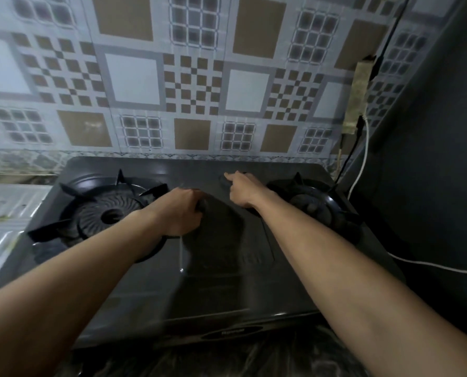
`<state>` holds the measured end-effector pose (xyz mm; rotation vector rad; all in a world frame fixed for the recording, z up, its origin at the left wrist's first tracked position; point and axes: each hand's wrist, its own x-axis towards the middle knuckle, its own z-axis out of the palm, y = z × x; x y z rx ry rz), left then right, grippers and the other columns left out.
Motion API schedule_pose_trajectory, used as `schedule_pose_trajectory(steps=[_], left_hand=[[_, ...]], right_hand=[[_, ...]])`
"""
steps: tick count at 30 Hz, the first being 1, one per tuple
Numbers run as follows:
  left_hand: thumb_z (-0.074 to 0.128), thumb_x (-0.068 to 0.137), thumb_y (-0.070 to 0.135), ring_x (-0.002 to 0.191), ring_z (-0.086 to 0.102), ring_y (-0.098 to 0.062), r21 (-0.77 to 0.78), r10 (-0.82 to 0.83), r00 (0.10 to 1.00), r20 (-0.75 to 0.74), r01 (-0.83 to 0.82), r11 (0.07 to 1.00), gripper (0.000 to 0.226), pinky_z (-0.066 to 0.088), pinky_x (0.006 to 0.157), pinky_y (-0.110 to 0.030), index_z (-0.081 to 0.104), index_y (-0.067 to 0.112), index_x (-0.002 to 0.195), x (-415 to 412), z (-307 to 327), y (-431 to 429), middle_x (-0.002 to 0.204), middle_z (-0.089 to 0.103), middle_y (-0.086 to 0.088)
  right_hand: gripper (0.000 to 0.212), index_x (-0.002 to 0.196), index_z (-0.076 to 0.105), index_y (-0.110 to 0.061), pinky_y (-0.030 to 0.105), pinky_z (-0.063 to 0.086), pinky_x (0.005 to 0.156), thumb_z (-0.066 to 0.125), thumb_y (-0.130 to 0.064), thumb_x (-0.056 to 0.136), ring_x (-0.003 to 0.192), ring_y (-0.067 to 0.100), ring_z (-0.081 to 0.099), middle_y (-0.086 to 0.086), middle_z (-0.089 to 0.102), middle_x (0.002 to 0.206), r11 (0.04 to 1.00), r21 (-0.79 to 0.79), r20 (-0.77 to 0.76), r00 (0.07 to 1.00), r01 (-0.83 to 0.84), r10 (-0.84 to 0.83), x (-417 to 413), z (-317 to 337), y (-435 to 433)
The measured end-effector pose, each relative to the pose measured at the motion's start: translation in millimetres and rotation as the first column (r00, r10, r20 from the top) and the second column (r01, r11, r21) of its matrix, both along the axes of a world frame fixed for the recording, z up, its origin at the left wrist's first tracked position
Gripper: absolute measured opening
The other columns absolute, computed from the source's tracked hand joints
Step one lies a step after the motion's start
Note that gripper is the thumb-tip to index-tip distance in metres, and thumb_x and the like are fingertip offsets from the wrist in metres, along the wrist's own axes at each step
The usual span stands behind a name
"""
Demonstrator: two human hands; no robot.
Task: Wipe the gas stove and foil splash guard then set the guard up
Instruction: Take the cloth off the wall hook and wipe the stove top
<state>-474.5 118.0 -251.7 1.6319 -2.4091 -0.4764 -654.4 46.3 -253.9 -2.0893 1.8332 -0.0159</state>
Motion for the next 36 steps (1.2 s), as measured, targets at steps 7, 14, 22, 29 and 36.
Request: schedule_pose_trajectory(steps=[7,14,22,29,36], left_hand=[[0.05,0.095,0.033,0.123,0.054,-0.031,-0.204,0.044,0.999,-0.016,-0.046,0.978,0.04,0.047,0.1,-0.047,0.058,0.016,0.13,80,-1,28,0.135,0.058,-0.011],[0.026,0.09,0.074,0.15,0.01,-0.033,-0.062,0.147,0.97,0.192,-0.138,0.989,0.078,0.011,0.114,-0.064,0.03,0.029,0.153,146,-18,33,0.164,0.018,-0.009],[-0.006,0.063,0.093,0.151,-0.001,-0.035,-0.008,0.073,0.91,0.409,-0.077,0.997,0.102,0.0,0.113,-0.068,0.017,0.047,0.152,175,-24,29,0.166,0.006,-0.008],[-0.011,0.06,0.094,0.15,-0.016,-0.033,0.026,0.059,0.93,0.362,-0.073,0.997,0.104,-0.011,0.112,-0.064,0.011,0.051,0.151,188,-31,29,0.166,-0.003,-0.009],[0.013,0.071,0.094,0.15,-0.018,-0.028,0.112,0.059,0.953,0.297,-0.096,0.989,0.091,-0.011,0.112,-0.066,0.016,0.051,0.151,192,-27,24,0.166,-0.007,-0.003]], right_hand=[[0.046,0.138,0.055,-0.017,0.032,0.047,0.088,0.049,-0.006,0.093,0.115,0.029,0.056,0.009,0.054,0.139,0.999,0.011,-0.023,0.999,0.049,-0.049,3,30,25],[0.043,0.133,0.059,-0.033,0.027,0.043,0.093,0.055,-0.036,0.09,0.119,0.023,0.056,-0.003,0.056,0.139,0.994,0.092,0.043,0.997,0.057,-0.061,2,25,136],[0.053,0.151,0.032,-0.013,0.038,0.01,0.12,0.03,-0.031,0.101,0.149,0.019,0.016,0.007,0.026,0.16,0.955,-0.271,0.034,0.992,0.123,-0.119,38,-51,205],[0.058,0.147,0.039,-0.011,0.037,0.015,0.121,0.022,-0.037,0.098,0.145,0.021,0.027,0.009,0.037,0.155,0.907,-0.409,0.02,0.995,0.098,-0.099,135,-65,256],[0.055,0.144,0.045,-0.01,0.034,0.017,0.12,0.028,-0.034,0.098,0.142,0.02,0.034,0.01,0.044,0.151,0.881,-0.47,0.031,0.999,0.045,-0.034,212,-64,269]])
